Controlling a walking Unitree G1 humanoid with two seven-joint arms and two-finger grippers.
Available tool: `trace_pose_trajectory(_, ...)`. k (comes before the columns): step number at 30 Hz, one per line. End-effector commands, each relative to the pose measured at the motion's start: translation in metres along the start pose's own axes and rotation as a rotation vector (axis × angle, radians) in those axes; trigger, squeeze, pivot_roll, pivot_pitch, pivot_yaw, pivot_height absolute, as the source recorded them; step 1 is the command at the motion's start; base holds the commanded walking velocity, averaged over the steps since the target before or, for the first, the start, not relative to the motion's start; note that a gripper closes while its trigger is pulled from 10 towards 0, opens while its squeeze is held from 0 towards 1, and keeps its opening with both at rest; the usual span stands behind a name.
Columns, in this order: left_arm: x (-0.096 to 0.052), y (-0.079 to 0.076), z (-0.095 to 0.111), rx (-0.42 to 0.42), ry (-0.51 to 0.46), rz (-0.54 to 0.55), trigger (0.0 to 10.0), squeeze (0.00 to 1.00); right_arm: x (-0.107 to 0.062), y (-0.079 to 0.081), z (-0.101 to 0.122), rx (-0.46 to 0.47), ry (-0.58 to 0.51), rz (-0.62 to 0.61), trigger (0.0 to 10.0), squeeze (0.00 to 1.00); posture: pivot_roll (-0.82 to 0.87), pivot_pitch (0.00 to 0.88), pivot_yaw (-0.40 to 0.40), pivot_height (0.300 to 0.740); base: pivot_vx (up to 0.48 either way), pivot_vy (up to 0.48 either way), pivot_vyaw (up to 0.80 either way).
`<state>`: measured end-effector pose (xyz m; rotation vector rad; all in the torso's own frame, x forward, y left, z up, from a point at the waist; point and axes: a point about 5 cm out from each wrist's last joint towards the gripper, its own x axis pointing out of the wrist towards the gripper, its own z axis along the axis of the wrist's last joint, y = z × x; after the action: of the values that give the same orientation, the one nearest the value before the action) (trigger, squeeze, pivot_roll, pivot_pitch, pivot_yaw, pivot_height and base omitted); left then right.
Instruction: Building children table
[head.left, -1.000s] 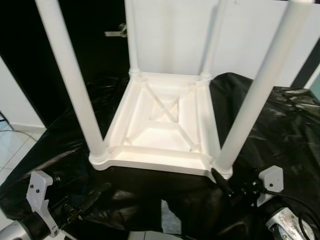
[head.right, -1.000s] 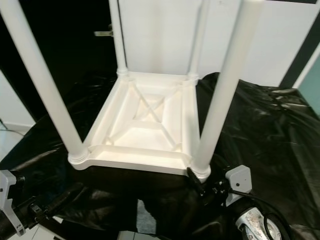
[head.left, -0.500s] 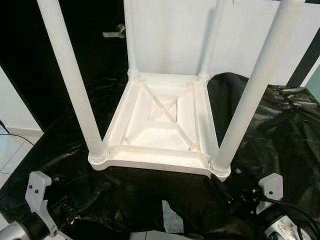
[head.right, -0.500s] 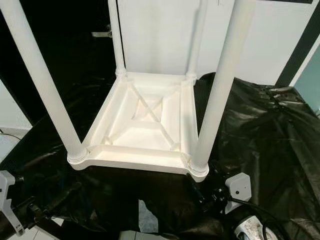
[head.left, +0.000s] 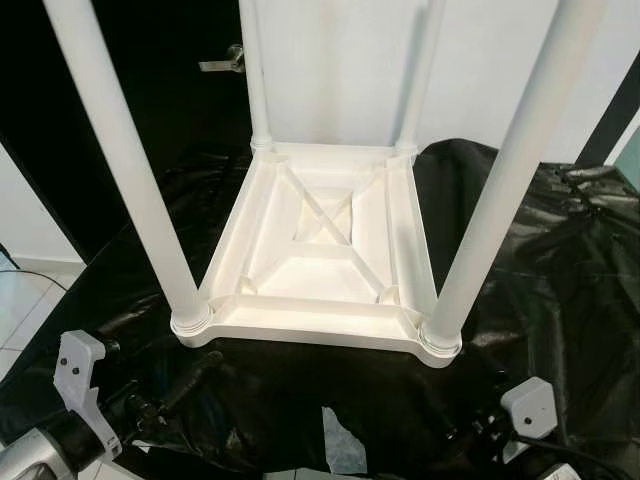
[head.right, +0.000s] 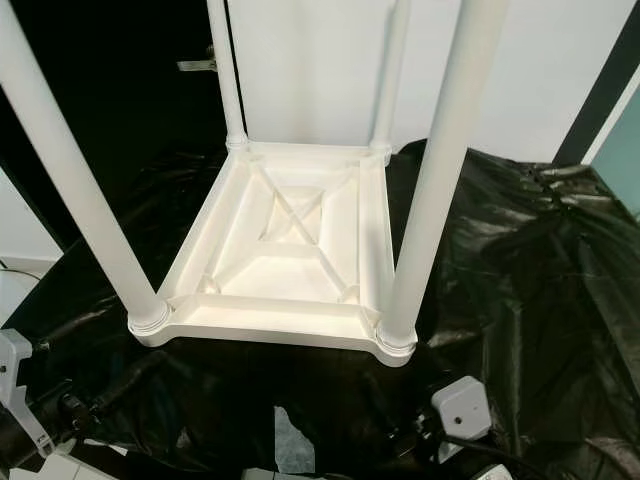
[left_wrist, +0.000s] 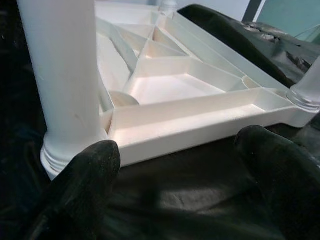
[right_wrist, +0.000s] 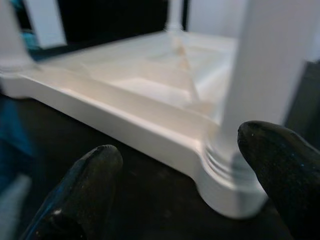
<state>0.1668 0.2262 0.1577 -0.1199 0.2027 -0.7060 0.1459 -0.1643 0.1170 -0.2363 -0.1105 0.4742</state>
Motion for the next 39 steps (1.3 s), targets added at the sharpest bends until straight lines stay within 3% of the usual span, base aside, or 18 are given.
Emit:
trace_pose_trajectory(1, -0.001, -0.010, 0.000, 0.005, 0.023, -0.292, 10.0, 0.00, -0.002, 0.002, 0.006, 0.009, 0.004, 0.061, 10.0, 0.00, -0.03, 0.000, 0.045, 0.740, 0.000, 0.000, 0.00)
trace_pose_trajectory(9, 0.008, 0.001, 0.002, 0.024, 0.016, -0.267, 10.0, 0.00, 0.011, 0.007, 0.016, 0.034, 0.012, 0.239, 10.0, 0.00, -0.03, 0.000, 0.046, 0.740, 0.000, 0.000, 0.00)
trace_pose_trajectory(17, -0.003, 0.011, 0.003, 0.014, 0.017, -0.191, 10.0, 0.00, 0.015, 0.002, 0.012, 0.071, 0.012, 0.356, 10.0, 0.00, 0.00, 0.000, 0.017, 0.740, 0.000, 0.000, 0.00)
trace_pose_trajectory(39, -0.008, 0.001, -0.003, -0.012, -0.007, -0.164, 10.0, 0.00, 0.020, -0.005, 0.002, 0.089, 0.046, 0.424, 10.0, 0.00, 0.02, 0.000, -0.014, 0.740, 0.000, 0.298, 0.00)
